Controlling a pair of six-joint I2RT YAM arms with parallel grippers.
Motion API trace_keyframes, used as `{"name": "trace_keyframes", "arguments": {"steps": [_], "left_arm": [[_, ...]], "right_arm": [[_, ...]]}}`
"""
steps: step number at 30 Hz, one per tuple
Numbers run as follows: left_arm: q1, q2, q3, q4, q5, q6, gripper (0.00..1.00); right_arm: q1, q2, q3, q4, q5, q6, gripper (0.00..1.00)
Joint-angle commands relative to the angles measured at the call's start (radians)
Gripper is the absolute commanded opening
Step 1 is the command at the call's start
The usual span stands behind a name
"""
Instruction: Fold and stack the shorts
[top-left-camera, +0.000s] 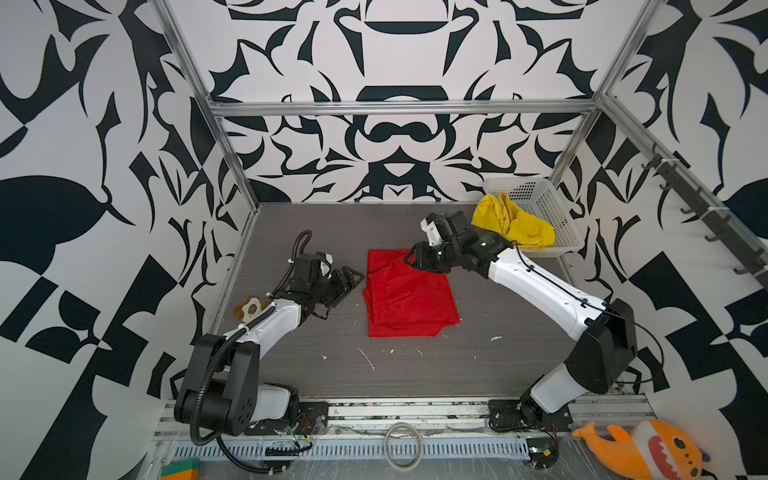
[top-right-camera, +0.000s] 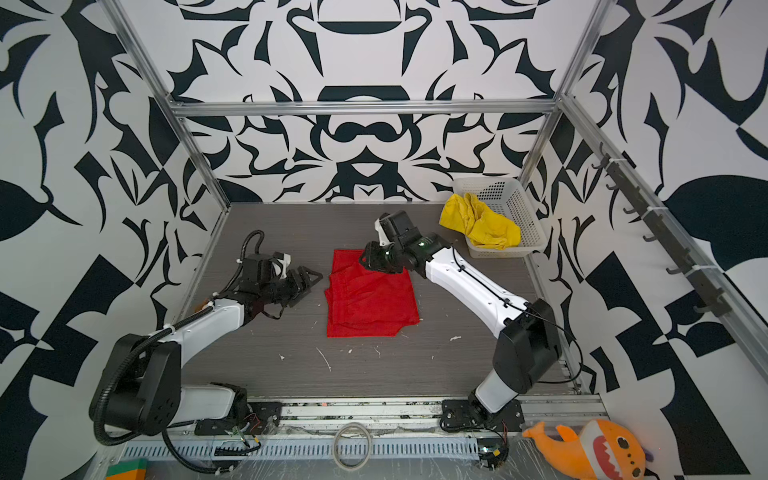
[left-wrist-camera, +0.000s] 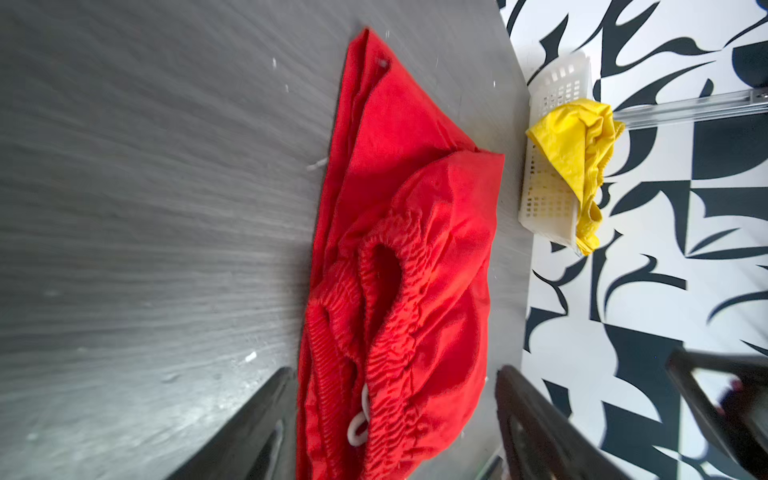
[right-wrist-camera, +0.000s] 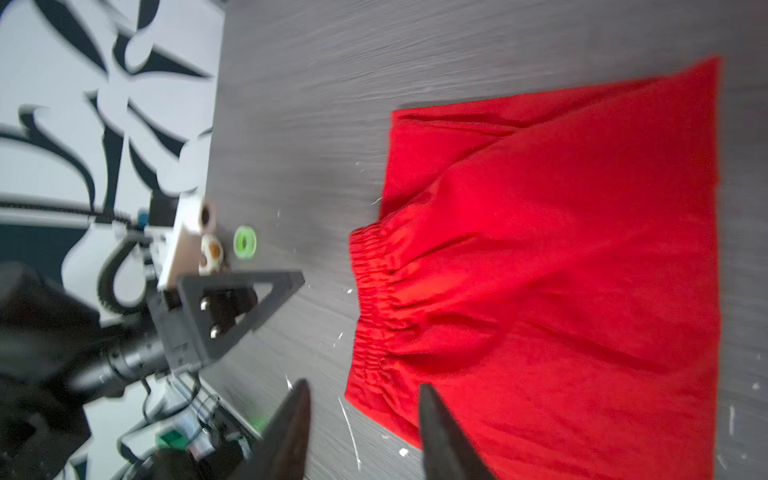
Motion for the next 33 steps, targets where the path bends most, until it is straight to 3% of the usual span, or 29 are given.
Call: {"name": "trace_keyframes", "arguments": {"steps": [1, 9, 21, 23, 28, 31, 33], "left_arm": [[0.001, 0.06, -0.025, 0.103, 0.083, -0.087, 0.78], [-0.003, 0.158, -0.064, 0.194, 0.108, -0.137, 0.78], [-0.08, 0.35, -0.043, 0.319, 0.098, -0.171, 0.75], [-0.095, 0.38, -0.044, 0.369, 0.1, -0.201, 0.7], [-0.104, 0.364, -0.007, 0.347, 0.067, -0.209, 0.44], [-0.105, 0.318, 0.075, 0.163, 0.038, -0.099, 0.31], [-0.102, 0.287, 0.168, -0.048, -0.002, 0.027, 0.24]], "right_arm": [[0.015, 0.095, -0.065, 0.07, -0.022, 0.0, 0.32], [0.019, 0.275, -0.141, 0.264, -0.062, 0.086, 0.18], [0.08, 0.403, -0.153, 0.374, -0.058, 0.154, 0.12], [0.095, 0.419, -0.146, 0.387, -0.056, 0.162, 0.12], [0.12, 0.438, -0.126, 0.426, -0.056, 0.177, 0.12], [0.12, 0.409, -0.125, 0.443, -0.05, 0.173, 0.12], [0.118, 0.374, -0.122, 0.433, -0.039, 0.157, 0.17]]}}
